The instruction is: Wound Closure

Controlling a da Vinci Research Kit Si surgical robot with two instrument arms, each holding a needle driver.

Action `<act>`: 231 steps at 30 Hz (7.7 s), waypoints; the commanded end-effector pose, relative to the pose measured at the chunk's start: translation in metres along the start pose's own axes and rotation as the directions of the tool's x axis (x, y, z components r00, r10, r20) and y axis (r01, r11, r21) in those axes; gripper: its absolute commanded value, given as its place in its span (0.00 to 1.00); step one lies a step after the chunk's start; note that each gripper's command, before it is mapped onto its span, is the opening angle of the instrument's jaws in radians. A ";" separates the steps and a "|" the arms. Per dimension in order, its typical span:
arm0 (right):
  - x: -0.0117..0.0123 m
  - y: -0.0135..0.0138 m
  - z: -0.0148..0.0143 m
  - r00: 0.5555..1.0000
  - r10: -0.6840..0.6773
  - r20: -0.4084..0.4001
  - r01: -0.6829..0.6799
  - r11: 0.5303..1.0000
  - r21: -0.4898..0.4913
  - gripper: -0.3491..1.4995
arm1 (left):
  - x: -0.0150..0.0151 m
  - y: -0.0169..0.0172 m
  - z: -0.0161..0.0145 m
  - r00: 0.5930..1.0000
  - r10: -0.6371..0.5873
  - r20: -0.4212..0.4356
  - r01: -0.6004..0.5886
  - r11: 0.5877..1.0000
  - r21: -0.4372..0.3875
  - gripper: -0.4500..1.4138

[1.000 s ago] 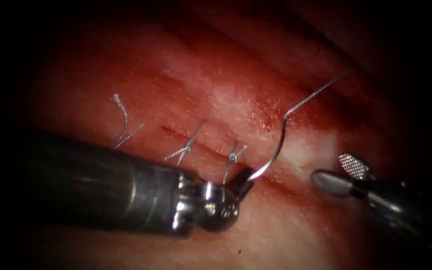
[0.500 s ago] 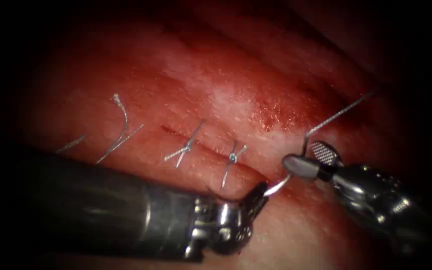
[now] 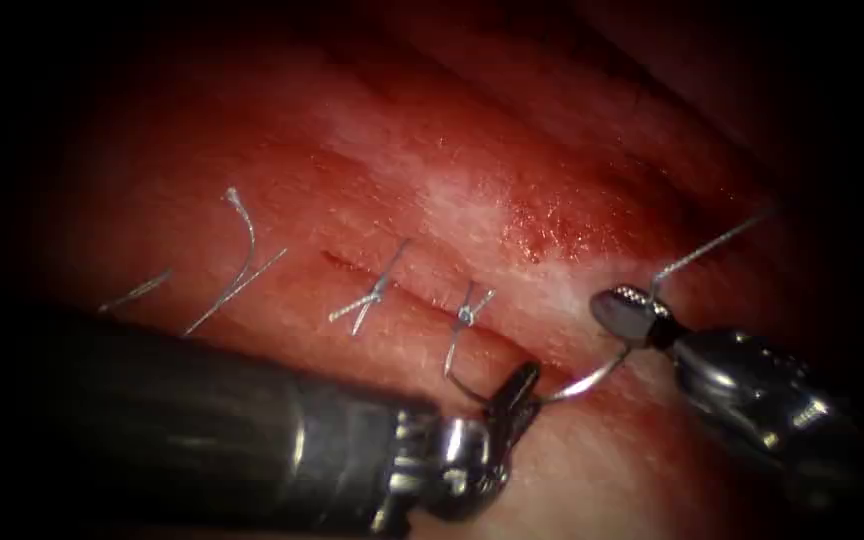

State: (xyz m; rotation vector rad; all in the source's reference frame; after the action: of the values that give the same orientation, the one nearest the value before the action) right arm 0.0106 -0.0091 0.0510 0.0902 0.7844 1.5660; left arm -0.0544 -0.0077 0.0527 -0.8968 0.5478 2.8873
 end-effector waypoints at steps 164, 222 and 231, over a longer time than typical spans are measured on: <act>-0.0008 0.0034 0.0068 0.362 -0.705 -0.610 0.908 0.414 0.060 0.00 | -0.0045 -0.0001 0.0064 0.661 -0.749 0.044 0.531 0.426 -0.732 0.06; -0.0053 0.0051 0.0137 0.028 -0.831 -0.556 0.986 0.113 -0.120 0.00 | -0.0086 0.0074 0.0078 0.809 -0.507 0.297 0.577 0.594 -0.561 0.26; -0.0059 0.0051 0.0138 0.023 -0.831 -0.556 0.987 0.106 -0.117 0.00 | -0.0085 0.0067 0.0079 0.806 -0.514 0.293 0.580 0.589 -0.562 0.32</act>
State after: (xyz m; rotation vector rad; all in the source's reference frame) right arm 0.0134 -0.0081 0.0659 -0.5874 1.1441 0.0456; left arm -0.0524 -0.0100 0.0651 -0.7683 -0.6700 2.4716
